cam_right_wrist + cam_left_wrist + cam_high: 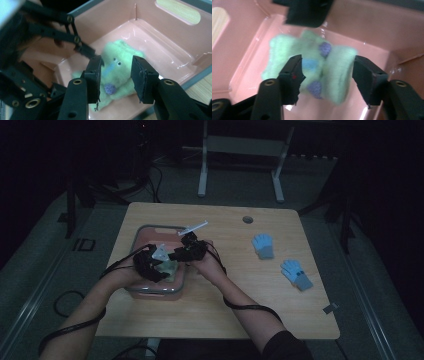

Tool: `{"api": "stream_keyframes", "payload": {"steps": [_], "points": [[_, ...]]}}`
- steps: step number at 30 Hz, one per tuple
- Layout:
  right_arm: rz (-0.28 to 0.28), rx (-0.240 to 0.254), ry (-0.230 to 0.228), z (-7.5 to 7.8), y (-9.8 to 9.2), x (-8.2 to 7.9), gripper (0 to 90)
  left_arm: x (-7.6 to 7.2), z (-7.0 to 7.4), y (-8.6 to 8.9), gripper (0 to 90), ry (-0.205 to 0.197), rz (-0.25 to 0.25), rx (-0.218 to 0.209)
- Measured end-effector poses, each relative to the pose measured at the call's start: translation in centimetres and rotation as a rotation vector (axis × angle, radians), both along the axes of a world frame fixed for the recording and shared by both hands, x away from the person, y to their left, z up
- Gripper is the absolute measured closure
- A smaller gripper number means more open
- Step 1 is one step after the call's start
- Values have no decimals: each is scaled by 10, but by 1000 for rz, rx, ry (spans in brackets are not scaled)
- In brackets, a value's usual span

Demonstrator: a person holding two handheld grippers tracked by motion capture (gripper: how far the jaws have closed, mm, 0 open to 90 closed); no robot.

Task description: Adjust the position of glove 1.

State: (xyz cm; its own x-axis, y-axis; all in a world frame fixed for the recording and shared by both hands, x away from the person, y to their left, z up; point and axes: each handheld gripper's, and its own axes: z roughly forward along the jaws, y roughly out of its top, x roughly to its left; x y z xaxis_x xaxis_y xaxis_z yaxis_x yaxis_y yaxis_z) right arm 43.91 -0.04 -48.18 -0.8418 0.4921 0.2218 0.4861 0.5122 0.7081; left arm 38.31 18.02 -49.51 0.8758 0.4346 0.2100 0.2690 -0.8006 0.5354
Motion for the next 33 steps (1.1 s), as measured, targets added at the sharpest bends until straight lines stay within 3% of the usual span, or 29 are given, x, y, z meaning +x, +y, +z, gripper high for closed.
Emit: {"api": "stream_keyframes", "payload": {"steps": [3, 4, 7, 9, 14, 16, 21, 26, 33], "points": [[12, 2, -9, 3, -4, -3, 594, -1, 2, 1, 351, 1, 8, -11], [15, 4, -21, 7, -11, -7, 593, -5, 9, 1, 260, 14, 39, -40], [14, 14, -33, 11, -21, -10, 588, -8, 14, 1, 172, 25, 68, -88], [11, 15, -39, 14, -28, -12, 586, -9, 17, -1, 168, 23, 94, -113], [9, 17, -54, 19, -46, -18, 571, -12, 21, -12, 60, 33, 109, -146], [9, 13, -61, 21, -52, -21, 562, -14, 22, -19, 16, -7, 128, -135], [13, 4, -67, 24, -68, -23, 547, -18, 27, -33, 16, -57, 106, -177], [-4, 3, -81, 24, -85, -25, 515, -23, 30, -50, 17, -18, 57, -226], [-20, 8, -87, 23, -110, -27, 492, -34, 30, -72, 17, -23, 18, -255]]}}
